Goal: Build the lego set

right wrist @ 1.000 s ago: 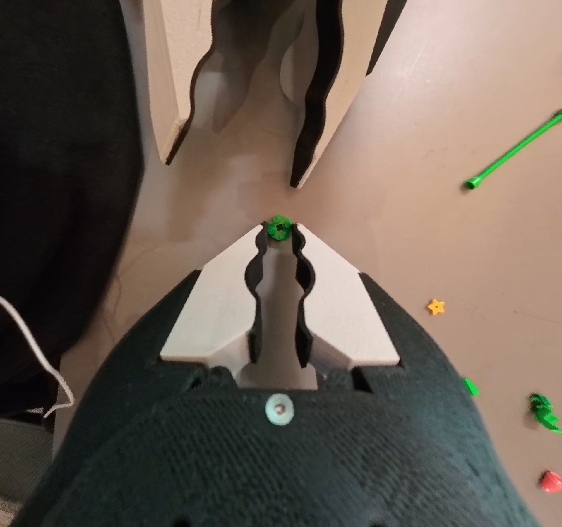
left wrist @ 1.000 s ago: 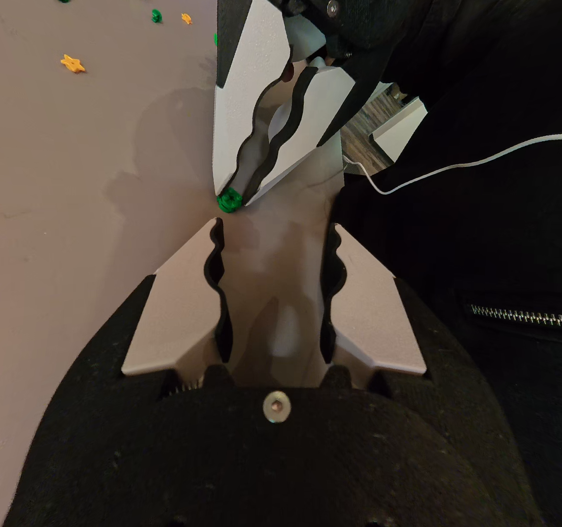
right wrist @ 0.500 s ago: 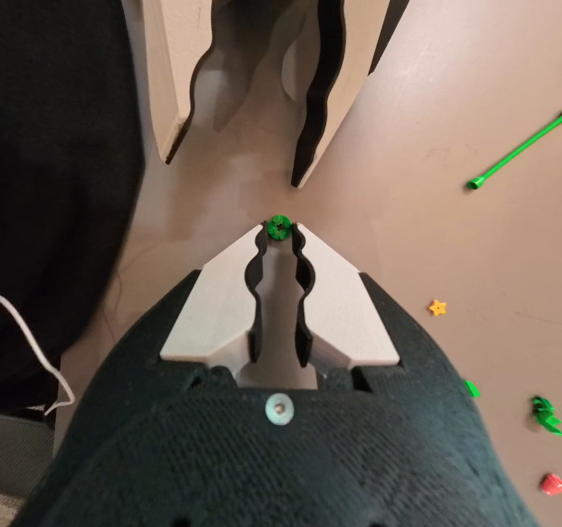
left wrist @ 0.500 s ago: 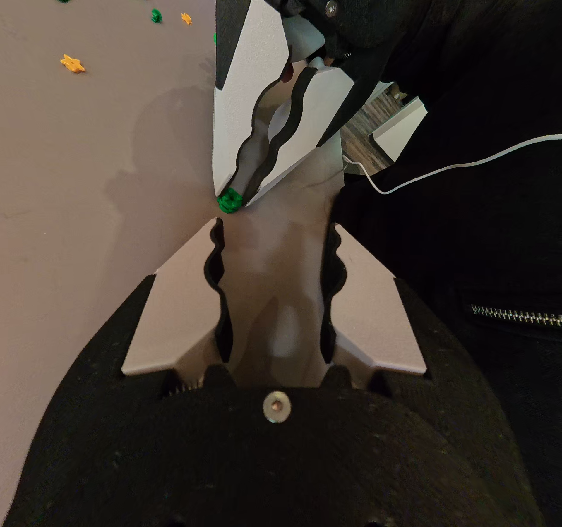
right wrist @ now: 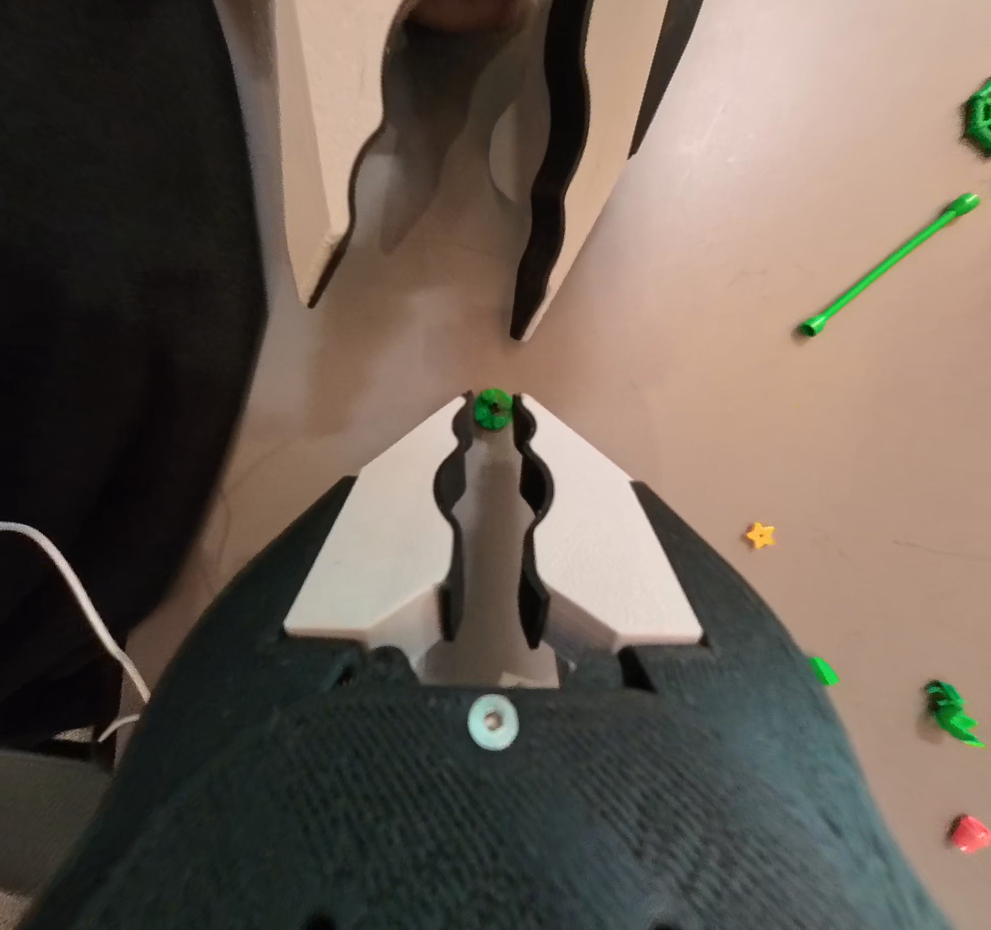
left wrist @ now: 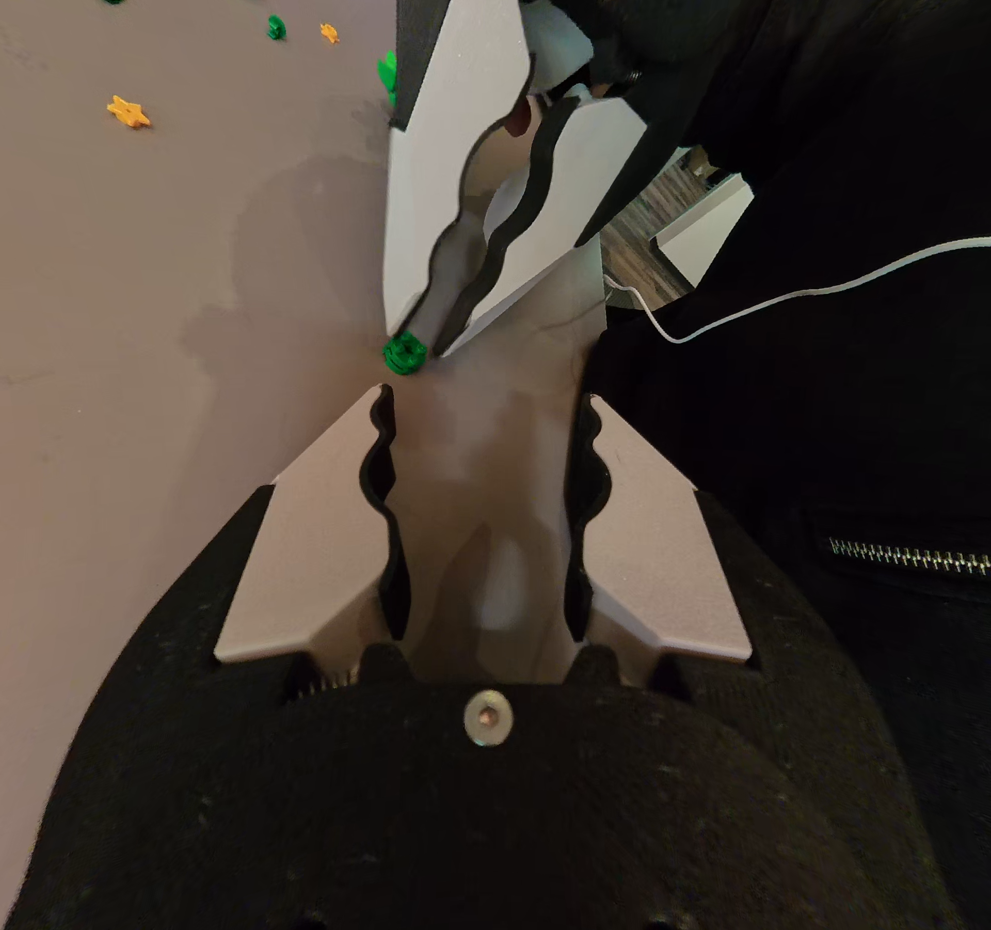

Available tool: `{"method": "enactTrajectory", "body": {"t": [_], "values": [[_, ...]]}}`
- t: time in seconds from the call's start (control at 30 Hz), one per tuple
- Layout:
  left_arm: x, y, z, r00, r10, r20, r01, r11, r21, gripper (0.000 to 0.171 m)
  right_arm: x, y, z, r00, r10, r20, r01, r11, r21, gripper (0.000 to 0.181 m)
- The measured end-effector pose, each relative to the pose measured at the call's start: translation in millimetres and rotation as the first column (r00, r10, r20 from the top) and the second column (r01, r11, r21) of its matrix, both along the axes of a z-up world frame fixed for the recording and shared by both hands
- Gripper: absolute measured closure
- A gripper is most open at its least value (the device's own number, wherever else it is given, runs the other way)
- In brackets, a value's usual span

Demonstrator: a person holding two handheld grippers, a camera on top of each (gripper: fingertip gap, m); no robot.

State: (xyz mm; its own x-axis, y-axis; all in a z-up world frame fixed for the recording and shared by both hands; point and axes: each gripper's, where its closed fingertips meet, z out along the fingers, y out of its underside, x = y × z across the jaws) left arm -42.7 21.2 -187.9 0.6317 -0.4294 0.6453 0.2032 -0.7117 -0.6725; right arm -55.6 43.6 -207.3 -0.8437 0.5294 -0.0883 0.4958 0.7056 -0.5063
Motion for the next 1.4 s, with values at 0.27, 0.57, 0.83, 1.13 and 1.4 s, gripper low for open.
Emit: {"method": "enactTrajectory", "body": {"t": [0.27,0.57,0.83,1.13,1.4], "values": [[0,0,0,1.0,-0.002,-0.006,0.002,1.0,0.001,0.106,2,0,-7,1.0,0.01,0.01,-0.011,0.999,0.051,0.181],[0,0,0,1.0,-0.002,-0.006,0.002,1.0,0.0,0.106,3,0,-9,0.995,-0.034,0.094,0.034,0.999,0.006,0.181],[1,-1,-1,1.0,-0.006,-0.026,0.006,1.0,0.005,0.106,4,0,-10,0.979,-0.032,0.202,0.056,0.992,-0.116,0.181],[-1,-1,-1,0.999,0.005,-0.046,-0.004,1.0,0.017,0.106,2,-1,-6,0.994,-0.092,0.057,0.098,0.99,-0.098,0.181],[-13,4,8,0.998,0.055,0.007,-0.055,0.997,0.055,0.111,2,5,-2,0.95,-0.276,-0.148,0.269,0.961,-0.069,0.158]]}}
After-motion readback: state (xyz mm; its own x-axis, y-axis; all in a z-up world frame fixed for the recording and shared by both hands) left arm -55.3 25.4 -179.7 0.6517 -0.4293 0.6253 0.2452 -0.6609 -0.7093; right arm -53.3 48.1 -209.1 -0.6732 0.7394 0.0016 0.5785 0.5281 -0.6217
